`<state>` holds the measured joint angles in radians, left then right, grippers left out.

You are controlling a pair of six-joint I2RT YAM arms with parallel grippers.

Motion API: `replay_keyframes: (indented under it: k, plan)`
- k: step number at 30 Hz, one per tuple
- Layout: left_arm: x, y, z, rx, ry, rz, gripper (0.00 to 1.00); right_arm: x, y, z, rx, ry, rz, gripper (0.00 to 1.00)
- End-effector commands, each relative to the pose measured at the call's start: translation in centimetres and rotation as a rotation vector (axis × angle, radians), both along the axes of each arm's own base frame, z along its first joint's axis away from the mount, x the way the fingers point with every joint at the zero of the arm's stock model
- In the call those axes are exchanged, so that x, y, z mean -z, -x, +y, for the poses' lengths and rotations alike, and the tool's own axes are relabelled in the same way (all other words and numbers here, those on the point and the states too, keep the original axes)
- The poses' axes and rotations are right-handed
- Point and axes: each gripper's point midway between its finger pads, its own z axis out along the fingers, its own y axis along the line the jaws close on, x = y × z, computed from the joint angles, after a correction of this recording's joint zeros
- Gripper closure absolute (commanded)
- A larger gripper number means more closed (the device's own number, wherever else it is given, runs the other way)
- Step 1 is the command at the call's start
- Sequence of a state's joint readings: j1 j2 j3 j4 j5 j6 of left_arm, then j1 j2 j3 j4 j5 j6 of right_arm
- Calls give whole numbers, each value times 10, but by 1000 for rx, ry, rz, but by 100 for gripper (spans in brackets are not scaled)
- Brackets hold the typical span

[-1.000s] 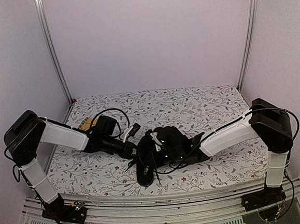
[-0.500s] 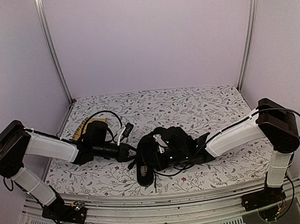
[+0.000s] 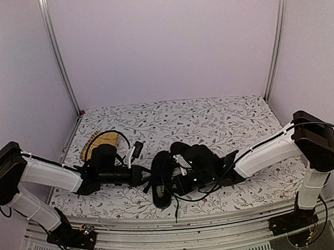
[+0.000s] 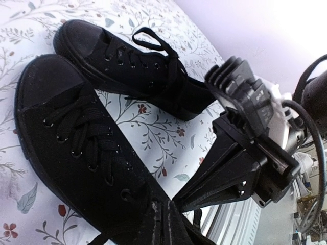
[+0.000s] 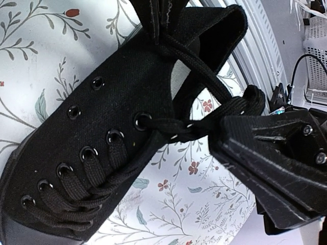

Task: Tie the shoes
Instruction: Cross the half-tied shoelace with the shoelace loop.

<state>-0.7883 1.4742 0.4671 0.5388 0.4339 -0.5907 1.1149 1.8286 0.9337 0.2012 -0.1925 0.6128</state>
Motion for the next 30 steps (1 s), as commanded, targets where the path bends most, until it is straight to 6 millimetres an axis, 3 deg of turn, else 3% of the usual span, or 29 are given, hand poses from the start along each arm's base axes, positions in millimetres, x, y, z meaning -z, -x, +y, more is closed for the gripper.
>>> replay_keyframes:
  k: [1,10,14,19,21,26,30]
  plan:
    - [-10,0,1,-46,34,2,100,-17,2,0,7,-33,-10,98]
    - [3,2,13,-108,27,47,99,-21,-6,8,39,-56,-21,98]
    - [-1,-4,16,-118,4,22,68,-24,-7,12,35,-66,-26,98]
    - [-17,-23,29,-134,-26,-32,50,-26,-6,11,28,-69,-32,98]
    - [-18,-26,29,-94,-45,-33,49,-25,-6,12,26,-68,-30,98]
    - [-4,-20,20,36,-114,17,65,-25,-6,14,21,-73,-27,98]
    - [-4,-10,14,118,-102,20,66,-24,-6,14,21,-71,-26,98]
